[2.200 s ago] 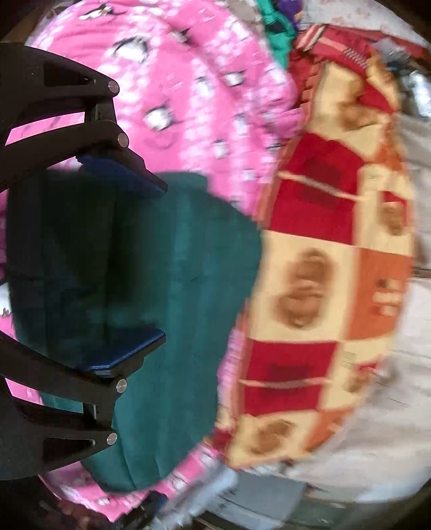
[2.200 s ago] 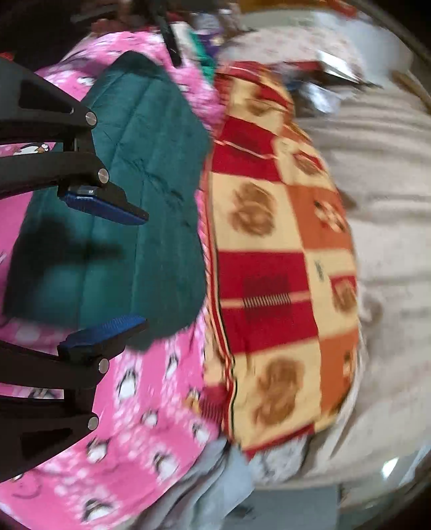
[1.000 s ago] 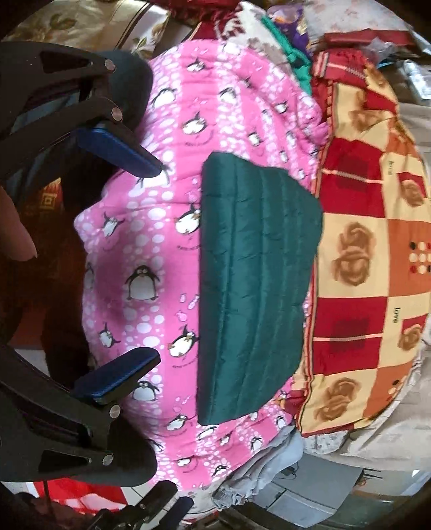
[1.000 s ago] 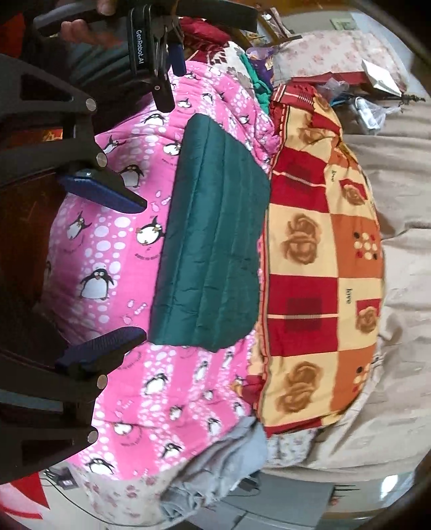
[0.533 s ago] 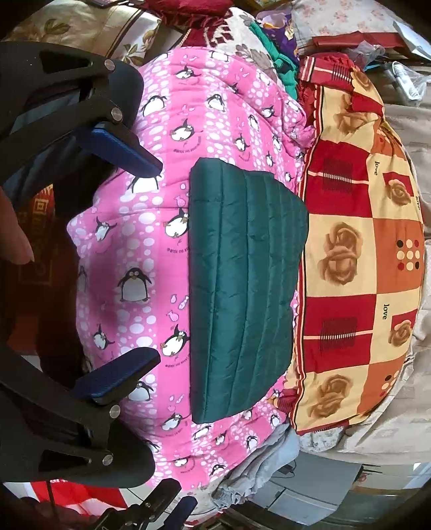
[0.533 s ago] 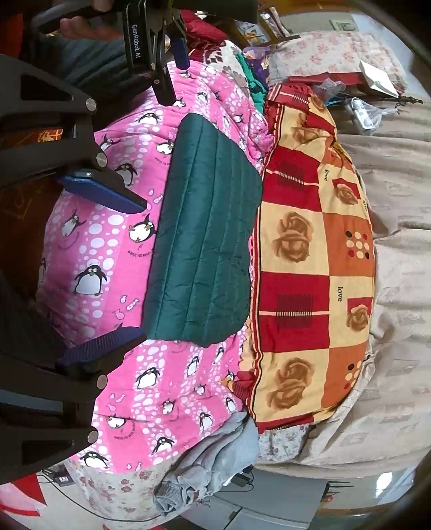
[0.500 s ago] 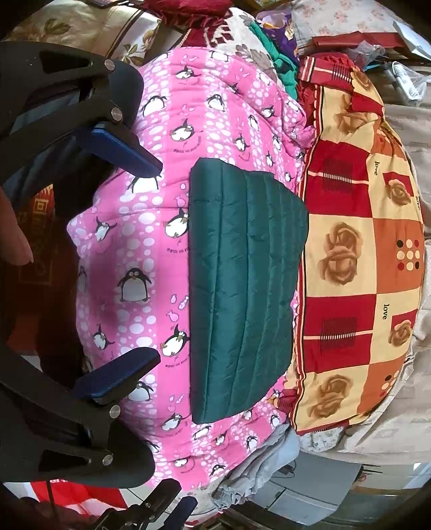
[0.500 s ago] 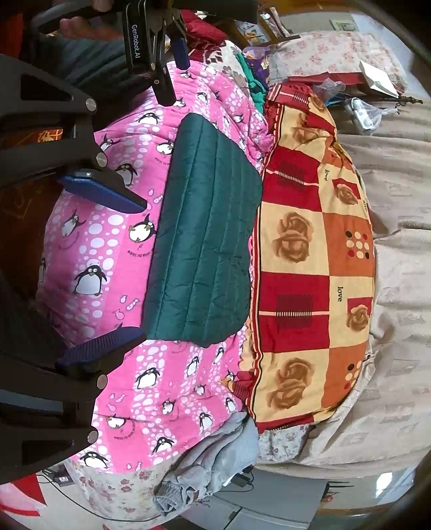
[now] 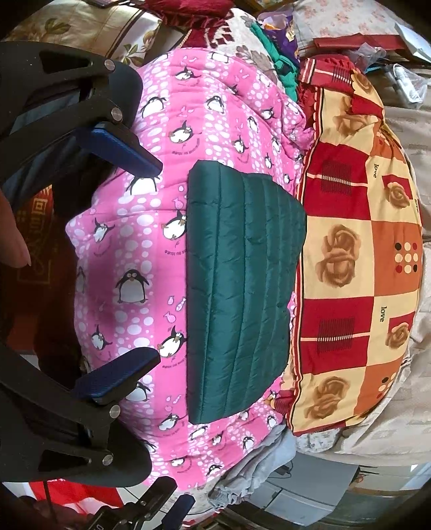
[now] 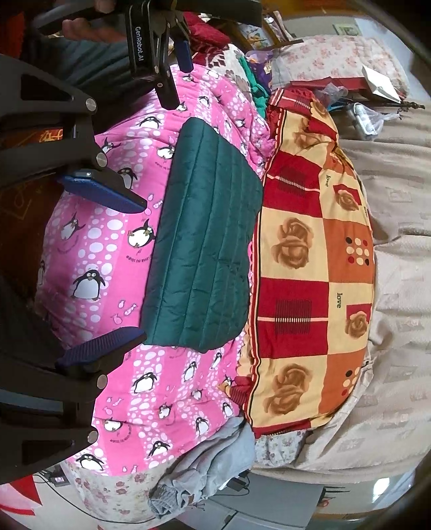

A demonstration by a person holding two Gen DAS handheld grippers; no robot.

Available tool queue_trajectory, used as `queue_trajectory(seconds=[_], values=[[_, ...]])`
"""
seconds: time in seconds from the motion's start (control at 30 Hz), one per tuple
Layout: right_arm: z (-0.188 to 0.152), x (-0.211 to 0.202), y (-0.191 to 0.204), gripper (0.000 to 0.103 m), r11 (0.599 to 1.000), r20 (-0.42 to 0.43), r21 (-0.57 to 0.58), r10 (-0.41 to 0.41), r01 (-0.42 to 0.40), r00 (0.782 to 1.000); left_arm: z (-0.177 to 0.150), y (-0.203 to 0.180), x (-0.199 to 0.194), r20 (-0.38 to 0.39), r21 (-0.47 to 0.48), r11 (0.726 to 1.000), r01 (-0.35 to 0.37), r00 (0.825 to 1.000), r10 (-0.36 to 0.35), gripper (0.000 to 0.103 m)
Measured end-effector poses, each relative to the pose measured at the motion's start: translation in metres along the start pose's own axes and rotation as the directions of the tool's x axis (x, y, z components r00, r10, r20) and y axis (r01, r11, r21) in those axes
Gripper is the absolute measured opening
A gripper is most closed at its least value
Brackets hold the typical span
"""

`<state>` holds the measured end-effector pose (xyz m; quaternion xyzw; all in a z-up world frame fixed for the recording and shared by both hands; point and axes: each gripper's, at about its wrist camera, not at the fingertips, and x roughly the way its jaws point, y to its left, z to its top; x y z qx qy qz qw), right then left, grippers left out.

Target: Fold large clothes

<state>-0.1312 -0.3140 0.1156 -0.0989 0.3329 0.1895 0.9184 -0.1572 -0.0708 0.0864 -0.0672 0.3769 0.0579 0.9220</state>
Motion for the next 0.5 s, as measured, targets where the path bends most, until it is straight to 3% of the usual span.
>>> queue_trajectory(seconds=[0.33, 0.5], values=[[0.0005, 0.0016, 0.0030, 0.068, 1.000, -0.003, -0.007, 0.001, -0.001, 1.000, -0.0016, 0.0020, 0.0022, 0.004, -0.018, 1.000, 0.016, 1.000, -0.016, 0.103], [-0.0004, 0.0038, 0.0058, 0.068, 1.000, -0.008, -0.009, 0.001, -0.001, 1.000, -0.0025, 0.0022, 0.0039, 0.011, -0.019, 1.000, -0.016, 1.000, 0.016, 0.103]])
